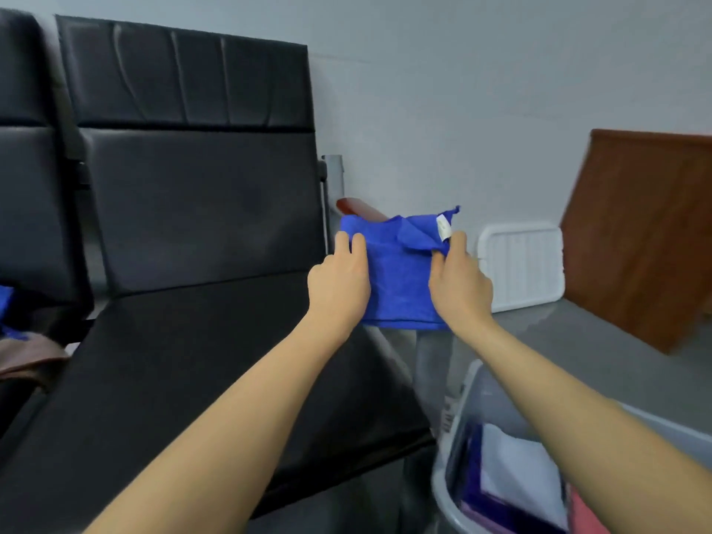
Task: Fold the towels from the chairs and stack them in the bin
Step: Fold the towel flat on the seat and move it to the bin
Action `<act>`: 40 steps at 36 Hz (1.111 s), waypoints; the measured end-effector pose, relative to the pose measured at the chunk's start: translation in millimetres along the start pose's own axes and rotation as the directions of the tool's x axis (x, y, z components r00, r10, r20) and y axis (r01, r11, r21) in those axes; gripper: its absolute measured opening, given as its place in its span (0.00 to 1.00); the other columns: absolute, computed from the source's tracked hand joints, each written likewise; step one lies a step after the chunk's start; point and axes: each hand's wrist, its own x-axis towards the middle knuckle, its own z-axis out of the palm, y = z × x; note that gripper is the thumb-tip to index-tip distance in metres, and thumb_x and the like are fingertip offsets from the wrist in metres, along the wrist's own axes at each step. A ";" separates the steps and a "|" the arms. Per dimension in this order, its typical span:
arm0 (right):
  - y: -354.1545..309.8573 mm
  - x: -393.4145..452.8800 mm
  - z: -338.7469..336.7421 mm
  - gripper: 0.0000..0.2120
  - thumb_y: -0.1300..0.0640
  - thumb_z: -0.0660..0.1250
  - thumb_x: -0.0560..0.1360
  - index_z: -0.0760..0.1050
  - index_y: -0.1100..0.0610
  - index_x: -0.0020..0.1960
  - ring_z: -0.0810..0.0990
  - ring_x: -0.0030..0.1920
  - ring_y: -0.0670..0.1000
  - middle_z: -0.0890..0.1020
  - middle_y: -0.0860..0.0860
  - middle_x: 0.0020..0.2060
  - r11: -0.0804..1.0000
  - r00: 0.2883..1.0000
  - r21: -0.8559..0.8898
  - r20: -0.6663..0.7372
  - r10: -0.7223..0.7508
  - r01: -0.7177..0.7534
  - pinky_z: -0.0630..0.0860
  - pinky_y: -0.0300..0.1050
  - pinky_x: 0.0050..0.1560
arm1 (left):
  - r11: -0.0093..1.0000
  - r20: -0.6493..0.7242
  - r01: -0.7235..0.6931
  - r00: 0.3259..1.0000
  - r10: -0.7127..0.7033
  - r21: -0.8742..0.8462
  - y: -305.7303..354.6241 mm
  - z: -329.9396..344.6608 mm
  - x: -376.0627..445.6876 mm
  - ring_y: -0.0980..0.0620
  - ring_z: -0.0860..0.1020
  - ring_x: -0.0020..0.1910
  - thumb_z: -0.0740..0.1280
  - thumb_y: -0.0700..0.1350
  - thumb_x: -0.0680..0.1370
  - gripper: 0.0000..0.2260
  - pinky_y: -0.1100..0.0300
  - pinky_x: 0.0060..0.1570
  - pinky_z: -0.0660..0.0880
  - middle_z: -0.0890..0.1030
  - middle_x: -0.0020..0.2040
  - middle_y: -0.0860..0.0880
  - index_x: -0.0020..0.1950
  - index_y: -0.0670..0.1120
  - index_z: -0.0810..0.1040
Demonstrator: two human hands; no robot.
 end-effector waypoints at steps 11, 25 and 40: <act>175.7 -21.6 -71.7 0.11 0.55 0.53 0.82 0.63 0.61 0.59 0.77 0.46 0.63 0.79 0.58 0.46 0.946 0.953 -0.113 -0.049 0.299 -0.302 0.68 0.51 0.40 | 0.957 0.111 -0.265 0.954 0.278 -0.119 178.9 62.7 -19.4 0.45 0.67 0.32 0.58 0.37 0.78 0.15 0.57 0.26 0.56 0.71 0.60 0.42 0.65 0.40 0.67; 355.7 -104.9 -76.9 0.10 0.54 0.52 0.82 0.64 0.61 0.56 0.76 0.42 0.61 0.79 0.58 0.44 0.732 0.768 -0.276 -0.036 0.640 -0.623 0.68 0.50 0.39 | 0.861 0.437 -0.335 0.756 0.488 -0.382 312.1 203.2 -105.2 0.40 0.76 0.42 0.52 0.40 0.82 0.11 0.53 0.35 0.66 0.68 0.61 0.43 0.64 0.41 0.65; 495.2 -180.5 -28.7 0.06 0.61 0.58 0.80 0.66 0.61 0.56 0.75 0.52 0.59 0.76 0.58 0.49 0.524 0.495 -0.020 0.296 0.817 -0.852 0.65 0.44 0.44 | 0.847 0.718 0.021 0.542 0.437 -0.532 363.3 333.1 -215.7 0.37 0.74 0.56 0.53 0.40 0.81 0.17 0.48 0.55 0.72 0.68 0.61 0.40 0.69 0.47 0.69</act>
